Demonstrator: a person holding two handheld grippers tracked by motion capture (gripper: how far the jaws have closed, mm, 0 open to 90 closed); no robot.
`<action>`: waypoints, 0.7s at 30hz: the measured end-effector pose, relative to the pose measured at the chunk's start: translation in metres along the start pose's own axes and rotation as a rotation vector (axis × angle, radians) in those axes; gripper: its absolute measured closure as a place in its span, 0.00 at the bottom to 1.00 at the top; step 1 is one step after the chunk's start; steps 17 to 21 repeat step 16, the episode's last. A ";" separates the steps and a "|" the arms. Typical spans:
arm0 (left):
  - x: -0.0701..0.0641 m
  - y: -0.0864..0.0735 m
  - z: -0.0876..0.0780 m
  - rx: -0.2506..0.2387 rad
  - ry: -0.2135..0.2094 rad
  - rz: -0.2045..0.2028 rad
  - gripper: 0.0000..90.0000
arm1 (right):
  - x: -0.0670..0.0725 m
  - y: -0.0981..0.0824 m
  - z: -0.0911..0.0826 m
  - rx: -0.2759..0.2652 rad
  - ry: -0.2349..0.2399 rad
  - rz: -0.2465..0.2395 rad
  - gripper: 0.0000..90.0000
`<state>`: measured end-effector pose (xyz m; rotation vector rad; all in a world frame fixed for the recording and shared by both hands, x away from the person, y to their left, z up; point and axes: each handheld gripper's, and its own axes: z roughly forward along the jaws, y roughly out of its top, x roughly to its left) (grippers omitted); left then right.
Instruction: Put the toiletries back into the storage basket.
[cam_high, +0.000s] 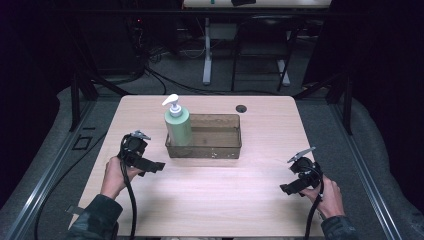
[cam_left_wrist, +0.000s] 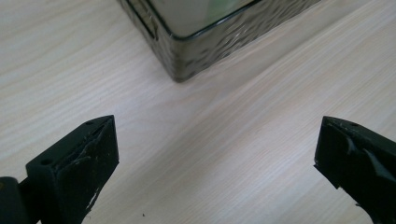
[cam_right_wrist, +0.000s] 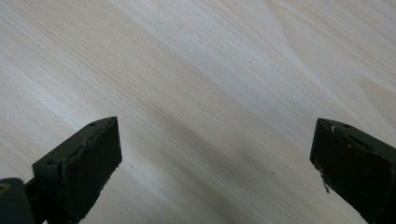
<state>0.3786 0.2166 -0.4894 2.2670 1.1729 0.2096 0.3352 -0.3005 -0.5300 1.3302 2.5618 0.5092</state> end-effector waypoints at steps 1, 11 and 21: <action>0.001 -0.002 0.002 -0.004 0.000 -0.009 0.00 | 0.000 0.000 0.000 0.000 0.000 -0.004 0.02; 0.013 -0.018 0.025 0.074 0.010 -0.035 0.00 | 0.001 0.000 0.002 0.003 -0.003 -0.010 0.02; 0.015 -0.018 0.027 0.075 0.002 -0.040 0.00 | 0.000 0.000 0.004 0.005 -0.004 -0.013 0.01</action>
